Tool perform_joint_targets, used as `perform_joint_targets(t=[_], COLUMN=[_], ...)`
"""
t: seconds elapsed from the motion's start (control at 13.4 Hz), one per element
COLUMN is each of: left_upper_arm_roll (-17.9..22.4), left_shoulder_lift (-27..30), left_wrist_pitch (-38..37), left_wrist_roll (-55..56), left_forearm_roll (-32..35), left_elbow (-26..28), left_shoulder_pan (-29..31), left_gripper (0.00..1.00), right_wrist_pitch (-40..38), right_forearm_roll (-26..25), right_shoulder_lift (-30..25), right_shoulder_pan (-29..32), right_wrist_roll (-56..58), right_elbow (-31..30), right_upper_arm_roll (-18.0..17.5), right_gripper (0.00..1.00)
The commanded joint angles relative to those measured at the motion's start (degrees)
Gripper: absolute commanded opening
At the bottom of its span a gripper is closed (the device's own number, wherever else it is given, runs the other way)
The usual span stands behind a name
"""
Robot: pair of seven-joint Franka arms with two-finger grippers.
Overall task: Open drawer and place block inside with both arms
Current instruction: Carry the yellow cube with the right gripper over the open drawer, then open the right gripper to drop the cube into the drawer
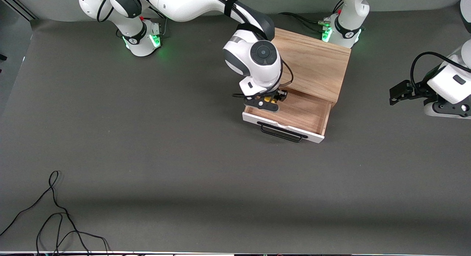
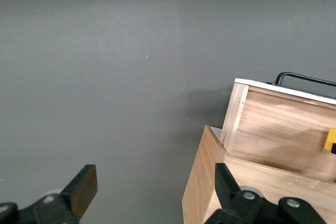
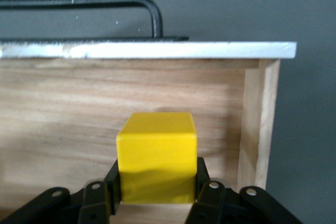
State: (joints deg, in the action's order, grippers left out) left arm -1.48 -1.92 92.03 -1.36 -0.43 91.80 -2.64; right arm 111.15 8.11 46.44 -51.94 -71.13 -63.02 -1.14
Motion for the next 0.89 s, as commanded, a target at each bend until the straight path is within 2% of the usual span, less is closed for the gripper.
perform_joint_targets(t=[0.0,0.37,0.45,0.52,0.6,0.67,0.82], left_upper_arm_roll=[0.87,0.87,0.87,0.87,0.87,0.87,0.87], left_shoulder_lift=[0.07,0.16,0.16,0.16,-0.01,-0.19,-0.28], left_wrist_pitch=[-0.10,-0.62,-0.54,-0.62,-0.54,-0.36,-0.53], left_wrist_roll=[-0.75,-0.92,-0.83,-0.83,-0.92,-0.92,-0.92], left_forearm_roll=[0.26,0.26,0.26,0.26,0.26,0.26,0.26], left_elbow=[-0.48,-0.92,-0.92,-0.92,-0.83,-0.83,-0.83], left_shoulder_pan=[-1.05,-0.96,-0.96,-1.05,-1.05,-1.05,-0.96], left_gripper=[1.00,1.00,1.00,1.00,1.00,1.00,1.00], right_wrist_pitch=[-0.32,-0.23,-0.23,-0.23,-0.23,-0.23,-0.23], right_forearm_roll=[0.15,0.51,0.51,0.51,0.24,0.16,0.07], right_shoulder_lift=[0.93,1.29,1.46,1.64,1.64,1.64,1.55], right_shoulder_pan=[0.00,0.35,0.44,0.44,0.35,0.35,0.44], right_wrist_roll=[-4.45,-4.72,-4.81,-4.73,-4.81,-4.73,-4.37], right_elbow=[1.32,1.23,1.23,1.23,1.23,1.23,1.23], right_upper_arm_roll=[0.44,0.44,0.44,0.44,0.44,0.44,0.44], right_gripper=[0.00,0.00,0.18,0.32,0.53,0.84,0.84])
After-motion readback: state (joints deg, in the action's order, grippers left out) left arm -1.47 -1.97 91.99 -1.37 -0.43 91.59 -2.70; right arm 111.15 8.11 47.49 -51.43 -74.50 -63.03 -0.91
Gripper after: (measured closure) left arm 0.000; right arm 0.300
